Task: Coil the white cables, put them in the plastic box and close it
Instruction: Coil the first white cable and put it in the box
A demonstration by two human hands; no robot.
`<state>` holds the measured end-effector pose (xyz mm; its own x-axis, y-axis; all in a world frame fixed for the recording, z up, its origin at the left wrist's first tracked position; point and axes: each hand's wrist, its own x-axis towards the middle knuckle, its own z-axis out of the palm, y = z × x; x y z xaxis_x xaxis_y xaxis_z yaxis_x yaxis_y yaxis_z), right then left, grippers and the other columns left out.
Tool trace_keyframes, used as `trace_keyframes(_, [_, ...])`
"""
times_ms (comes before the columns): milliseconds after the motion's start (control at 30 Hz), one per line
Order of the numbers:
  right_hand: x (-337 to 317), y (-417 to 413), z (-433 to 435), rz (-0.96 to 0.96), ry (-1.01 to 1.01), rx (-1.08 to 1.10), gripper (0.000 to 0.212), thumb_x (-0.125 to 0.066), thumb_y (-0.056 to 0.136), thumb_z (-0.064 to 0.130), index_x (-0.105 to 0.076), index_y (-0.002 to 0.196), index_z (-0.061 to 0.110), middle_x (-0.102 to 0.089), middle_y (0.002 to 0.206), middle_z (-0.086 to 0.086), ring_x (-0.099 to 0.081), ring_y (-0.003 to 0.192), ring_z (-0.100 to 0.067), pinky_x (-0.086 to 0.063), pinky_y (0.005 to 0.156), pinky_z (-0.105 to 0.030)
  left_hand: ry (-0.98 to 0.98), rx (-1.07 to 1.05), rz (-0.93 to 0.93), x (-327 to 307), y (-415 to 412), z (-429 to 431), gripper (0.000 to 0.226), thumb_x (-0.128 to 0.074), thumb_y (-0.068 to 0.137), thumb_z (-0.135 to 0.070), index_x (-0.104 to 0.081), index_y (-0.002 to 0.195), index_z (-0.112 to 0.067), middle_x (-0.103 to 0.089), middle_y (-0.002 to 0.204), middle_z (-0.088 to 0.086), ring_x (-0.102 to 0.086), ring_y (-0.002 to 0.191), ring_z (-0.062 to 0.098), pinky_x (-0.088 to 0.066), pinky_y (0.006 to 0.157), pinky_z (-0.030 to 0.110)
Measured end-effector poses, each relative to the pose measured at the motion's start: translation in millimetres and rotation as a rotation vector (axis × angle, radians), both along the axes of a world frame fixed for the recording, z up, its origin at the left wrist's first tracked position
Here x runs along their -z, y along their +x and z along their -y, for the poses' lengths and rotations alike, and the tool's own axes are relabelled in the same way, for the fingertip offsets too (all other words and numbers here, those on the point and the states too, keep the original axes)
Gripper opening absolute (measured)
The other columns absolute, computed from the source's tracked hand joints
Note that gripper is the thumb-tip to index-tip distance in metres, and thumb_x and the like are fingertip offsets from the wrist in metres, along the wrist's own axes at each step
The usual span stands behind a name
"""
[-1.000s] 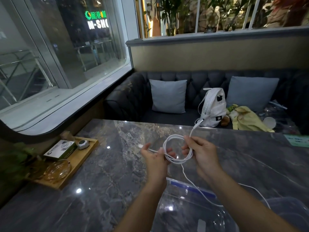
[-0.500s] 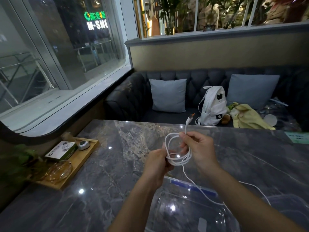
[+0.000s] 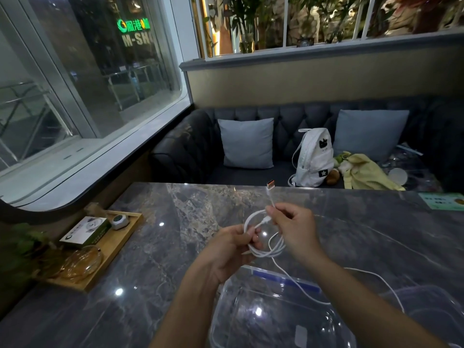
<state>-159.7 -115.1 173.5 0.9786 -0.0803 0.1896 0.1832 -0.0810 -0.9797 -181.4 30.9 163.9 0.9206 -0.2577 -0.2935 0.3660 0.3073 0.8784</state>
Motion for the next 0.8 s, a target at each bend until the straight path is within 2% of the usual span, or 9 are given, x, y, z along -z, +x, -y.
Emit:
trace_keyframes(133, [-3.9,-1.0,1.4,-0.179,0.108,-0.071,0.014,-0.065,0.082,0.013,-0.069,0.069,0.011,-0.058,0.057,-0.007,-0.046,0.044,-0.011,-0.039,0.044,-0.022,-0.197,0.068,0.017,12.9,0.3,-7.6,0.011,-0.058,0.081,-0.012,-0.065,0.073,-0.011,-0.061,0.061,-0.003,-0.06,0.059,0.008,-0.055,0.067,0.027])
trace_keyframes(200, [-6.8,-0.8,2.0,-0.249,0.168,-0.179,0.012,-0.063,0.083,0.011,-0.068,0.075,0.004,-0.062,0.061,-0.007,-0.047,0.043,-0.012,-0.041,0.042,-0.021,-0.35,0.081,0.031,18.3,-0.8,-9.7,0.004,-0.069,0.073,-0.01,-0.067,0.074,-0.013,-0.062,0.063,-0.004,-0.061,0.06,0.007,-0.056,0.068,0.028])
trace_keyframes(267, [-7.9,-0.7,0.9,-0.279,0.191,-0.249,0.012,-0.062,0.084,0.009,-0.065,0.079,-0.001,-0.062,0.063,-0.009,-0.046,0.042,-0.013,-0.041,0.04,-0.021,-0.513,0.04,0.032,22.7,-0.8,-9.5,0.016,-0.078,0.065,-0.007,-0.067,0.076,-0.012,-0.062,0.065,-0.003,-0.062,0.06,0.007,-0.056,0.068,0.029])
trace_keyframes(300, [-7.4,-1.0,-0.1,-0.281,0.206,-0.253,0.012,-0.061,0.084,0.008,-0.065,0.079,-0.002,-0.061,0.063,-0.01,-0.046,0.041,-0.013,-0.04,0.039,-0.02,-0.578,0.01,0.034,24.9,-0.6,-8.5,0.014,-0.076,0.066,-0.005,-0.067,0.076,-0.011,-0.061,0.065,-0.002,-0.061,0.06,0.008,-0.056,0.067,0.029])
trace_keyframes(367, [-4.7,-1.2,-1.9,-0.269,0.225,-0.224,0.01,-0.061,0.084,0.005,-0.064,0.077,-0.002,-0.059,0.062,-0.012,-0.046,0.038,-0.012,-0.039,0.037,-0.018,-0.636,-0.059,0.042,24.0,-0.3,-4.7,0.009,-0.059,0.079,-0.004,-0.066,0.075,-0.007,-0.06,0.066,0.001,-0.059,0.059,0.009,-0.056,0.065,0.027])
trace_keyframes(433, [-1.5,-1.9,-3.1,-0.247,0.215,-0.203,0.011,-0.061,0.084,0.003,-0.064,0.074,-0.001,-0.058,0.061,-0.013,-0.046,0.038,-0.011,-0.039,0.037,-0.018,-0.542,-0.112,0.05,20.1,0.2,-1.0,0.02,-0.049,0.086,-0.01,-0.064,0.073,-0.007,-0.057,0.062,0.001,-0.056,0.055,0.009,-0.054,0.059,0.024])
trace_keyframes(600, [3.6,0.4,-5.5,-0.123,0.136,-0.171,0.01,-0.066,0.078,0.001,-0.067,0.069,0.005,-0.058,0.053,-0.006,-0.05,0.038,-0.008,-0.042,0.039,-0.017,-0.134,-0.366,0.069,15.6,4.0,11.7,0.029,-0.049,0.094,-0.022,-0.051,0.068,-0.009,-0.046,0.049,-0.002,-0.044,0.039,0.01,-0.045,0.041,0.025])
trace_keyframes(733, [11.1,0.6,-6.7,-0.093,-0.035,-0.136,0.013,-0.073,0.073,0.009,-0.065,0.065,0.015,-0.061,0.056,-0.002,-0.056,0.051,-0.012,-0.045,0.049,-0.023,0.034,-0.533,0.071,15.5,5.9,12.4,0.012,-0.058,0.088,-0.012,-0.058,0.078,-0.007,-0.056,0.052,0.002,-0.047,0.035,0.012,-0.044,0.037,0.025])
trace_keyframes(800, [15.8,0.2,-5.2,-0.09,-0.127,-0.125,0.013,-0.074,0.073,0.014,-0.063,0.067,0.017,-0.063,0.061,-0.005,-0.057,0.057,-0.015,-0.046,0.054,-0.028,0.132,-0.583,0.134,16.4,5.9,10.8,0.009,-0.063,0.084,-0.008,-0.061,0.076,-0.008,-0.058,0.052,0.002,-0.047,0.034,0.012,-0.045,0.038,0.025])
